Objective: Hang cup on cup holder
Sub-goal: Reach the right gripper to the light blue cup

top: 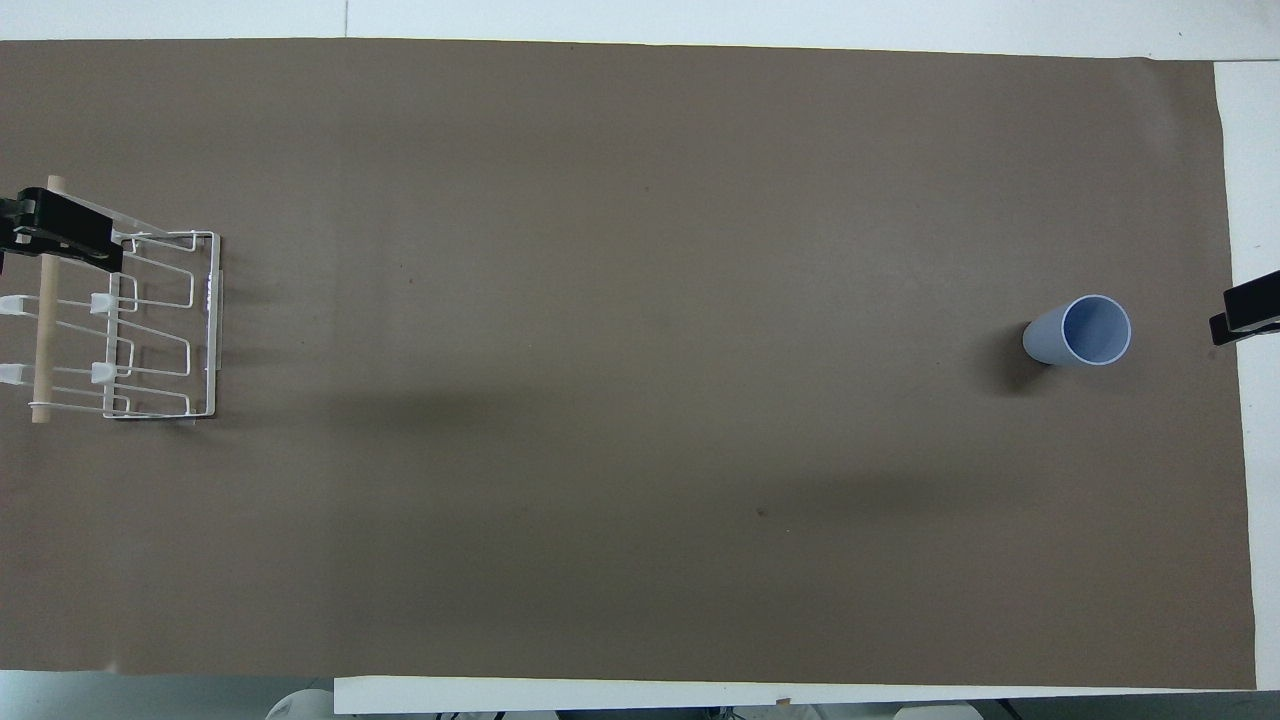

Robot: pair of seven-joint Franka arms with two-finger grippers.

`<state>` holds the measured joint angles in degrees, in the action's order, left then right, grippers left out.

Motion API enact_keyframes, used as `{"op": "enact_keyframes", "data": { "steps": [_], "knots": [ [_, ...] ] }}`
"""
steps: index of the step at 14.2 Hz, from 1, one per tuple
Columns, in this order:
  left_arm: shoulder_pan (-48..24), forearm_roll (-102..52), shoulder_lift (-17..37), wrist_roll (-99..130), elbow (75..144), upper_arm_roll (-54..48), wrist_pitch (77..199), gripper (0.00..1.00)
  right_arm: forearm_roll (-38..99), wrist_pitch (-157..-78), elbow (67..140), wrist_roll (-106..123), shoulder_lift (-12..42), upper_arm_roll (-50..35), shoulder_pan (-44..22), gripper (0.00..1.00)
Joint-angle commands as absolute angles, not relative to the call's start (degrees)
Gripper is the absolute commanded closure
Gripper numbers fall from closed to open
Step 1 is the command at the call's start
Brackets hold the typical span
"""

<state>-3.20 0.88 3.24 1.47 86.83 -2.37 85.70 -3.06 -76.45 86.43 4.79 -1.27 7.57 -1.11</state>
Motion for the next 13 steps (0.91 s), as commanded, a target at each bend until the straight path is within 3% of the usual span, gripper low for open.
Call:
{"op": "enact_keyframes", "data": {
  "steps": [1,9,13],
  "knots": [
    [-2.9,1.32,3.43,2.29,85.95,-2.37,85.87,0.0,-2.9,-77.43,87.19,4.13,-1.67,7.29,-0.7,0.0],
    [-2.9,1.32,2.11,2.46,88.51,-2.37,85.25,0.0,-2.81,-80.5,88.94,8.06,-2.11,7.47,0.09,0.0],
    [-2.9,1.32,2.11,2.46,88.51,-2.37,85.25,0.0,-2.99,-91.03,95.0,10.81,-2.11,7.56,3.06,0.01]
  ]
}}
